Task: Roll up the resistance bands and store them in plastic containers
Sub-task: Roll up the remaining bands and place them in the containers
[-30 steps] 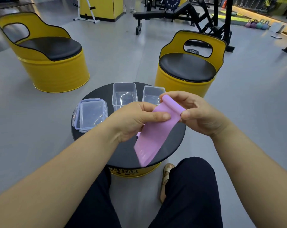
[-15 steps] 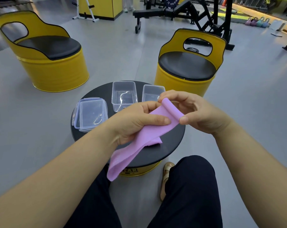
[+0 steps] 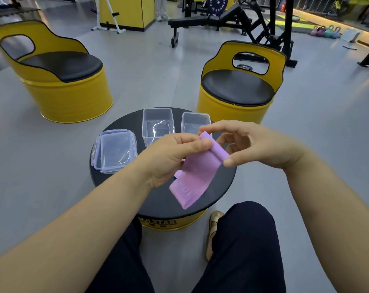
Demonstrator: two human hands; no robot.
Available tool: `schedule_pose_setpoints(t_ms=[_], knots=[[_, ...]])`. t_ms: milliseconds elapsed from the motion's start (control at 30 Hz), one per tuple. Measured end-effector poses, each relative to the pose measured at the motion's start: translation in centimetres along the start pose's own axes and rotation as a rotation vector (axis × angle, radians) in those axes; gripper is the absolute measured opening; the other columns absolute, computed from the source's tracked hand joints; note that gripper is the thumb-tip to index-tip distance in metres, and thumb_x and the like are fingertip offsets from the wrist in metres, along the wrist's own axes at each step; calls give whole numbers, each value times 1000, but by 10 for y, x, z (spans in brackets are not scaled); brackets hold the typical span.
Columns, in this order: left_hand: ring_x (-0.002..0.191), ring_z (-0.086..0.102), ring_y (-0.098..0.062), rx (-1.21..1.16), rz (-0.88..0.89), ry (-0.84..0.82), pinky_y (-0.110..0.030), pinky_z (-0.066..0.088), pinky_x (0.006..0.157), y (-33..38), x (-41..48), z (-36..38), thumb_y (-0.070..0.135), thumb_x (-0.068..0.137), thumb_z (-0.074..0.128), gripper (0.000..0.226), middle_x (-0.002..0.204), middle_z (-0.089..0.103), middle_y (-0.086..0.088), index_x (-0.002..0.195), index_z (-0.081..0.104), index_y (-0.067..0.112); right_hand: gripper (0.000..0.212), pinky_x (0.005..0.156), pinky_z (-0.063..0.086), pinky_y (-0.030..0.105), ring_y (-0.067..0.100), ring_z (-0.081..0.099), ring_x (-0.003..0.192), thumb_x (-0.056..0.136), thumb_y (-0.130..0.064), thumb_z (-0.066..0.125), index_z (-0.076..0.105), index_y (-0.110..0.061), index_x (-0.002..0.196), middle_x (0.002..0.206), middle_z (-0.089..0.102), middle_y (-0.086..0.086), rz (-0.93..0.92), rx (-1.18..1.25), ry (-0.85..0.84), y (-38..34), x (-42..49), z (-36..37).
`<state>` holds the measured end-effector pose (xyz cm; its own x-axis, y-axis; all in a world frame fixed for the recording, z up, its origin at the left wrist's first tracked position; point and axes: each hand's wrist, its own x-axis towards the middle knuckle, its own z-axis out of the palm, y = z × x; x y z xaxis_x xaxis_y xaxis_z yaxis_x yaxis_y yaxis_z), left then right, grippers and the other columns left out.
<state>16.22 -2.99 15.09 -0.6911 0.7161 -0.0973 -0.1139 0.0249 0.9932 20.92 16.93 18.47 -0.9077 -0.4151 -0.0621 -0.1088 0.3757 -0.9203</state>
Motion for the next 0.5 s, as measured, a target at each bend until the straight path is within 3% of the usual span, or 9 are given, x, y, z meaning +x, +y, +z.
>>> schedule_pose_setpoints(t_ms=[100,233,333,500], knots=[[110,61,-23,-3,73,73,-39,45,92,1,1,0,39,77,66,30,110,70,-8,91,75,14,62,76,51,24,13,61,87,61,-31,75,56,-31,120,110,65,-13,-31,103,159,5,-2,4],[93,60,-22,5,187,111,-36,39,82,5,-2,3,38,83,62,23,104,70,-10,90,76,21,47,65,46,23,10,55,66,64,-51,76,67,-24,101,76,65,-6,-101,260,495,11,2,24],[90,61,-12,-22,245,159,-35,39,79,7,-2,6,32,84,60,18,97,72,-1,88,76,24,32,64,45,23,8,51,59,76,-41,64,70,-15,93,62,59,-4,-98,262,680,7,7,39],[86,66,-6,-97,275,236,-19,51,72,11,1,6,24,79,63,17,91,73,7,91,72,19,17,58,47,11,0,61,59,82,-16,67,71,-3,92,70,71,-10,-162,268,756,-8,9,47]])
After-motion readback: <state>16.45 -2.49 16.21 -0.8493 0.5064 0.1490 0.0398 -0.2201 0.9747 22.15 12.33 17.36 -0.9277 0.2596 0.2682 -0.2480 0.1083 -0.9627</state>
